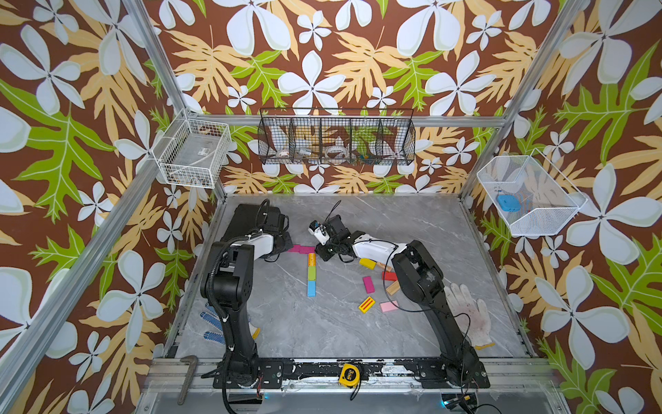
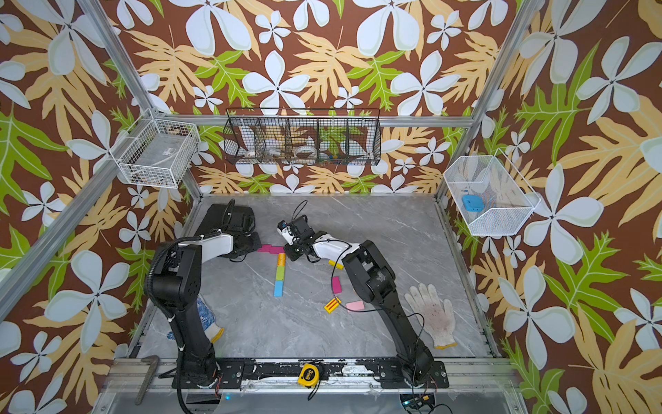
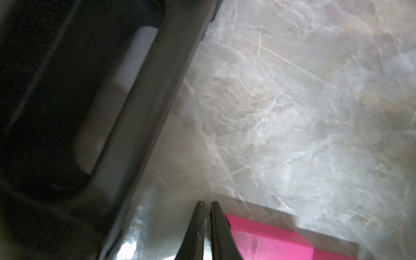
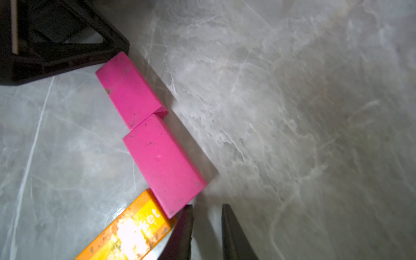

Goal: Assemble the number 7 with building blocks
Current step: Adjust the building block at the center of the board.

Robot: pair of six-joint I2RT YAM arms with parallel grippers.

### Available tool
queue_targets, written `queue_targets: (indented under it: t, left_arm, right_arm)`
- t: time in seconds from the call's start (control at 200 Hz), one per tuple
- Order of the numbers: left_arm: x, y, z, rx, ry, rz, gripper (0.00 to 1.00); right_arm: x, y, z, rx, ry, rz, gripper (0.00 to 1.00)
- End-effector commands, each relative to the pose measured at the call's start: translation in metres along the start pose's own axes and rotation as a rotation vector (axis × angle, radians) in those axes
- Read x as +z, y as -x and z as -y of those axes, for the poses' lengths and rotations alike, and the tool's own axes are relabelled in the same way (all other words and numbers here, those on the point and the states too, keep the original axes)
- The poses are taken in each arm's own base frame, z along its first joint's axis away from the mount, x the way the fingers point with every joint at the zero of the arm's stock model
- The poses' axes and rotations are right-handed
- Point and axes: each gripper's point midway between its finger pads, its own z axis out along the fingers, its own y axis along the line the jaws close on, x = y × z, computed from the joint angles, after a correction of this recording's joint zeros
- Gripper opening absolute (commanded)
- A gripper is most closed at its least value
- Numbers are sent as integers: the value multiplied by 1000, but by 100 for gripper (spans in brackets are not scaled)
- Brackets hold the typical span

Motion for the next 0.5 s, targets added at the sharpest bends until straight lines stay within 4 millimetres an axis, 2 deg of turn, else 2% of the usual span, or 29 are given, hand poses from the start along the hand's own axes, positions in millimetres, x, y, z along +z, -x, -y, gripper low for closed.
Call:
queue_targets:
  t: [0.0,0.495]
  left_arm:
    - [0,-18,-9,0,28,-70,11]
    - [-2,-20,-7,0,9,-75,11]
  right_arm:
    - [3,-9,-4,3,16,-34,24]
    - [-1,-12,-3,2,6,-34,24]
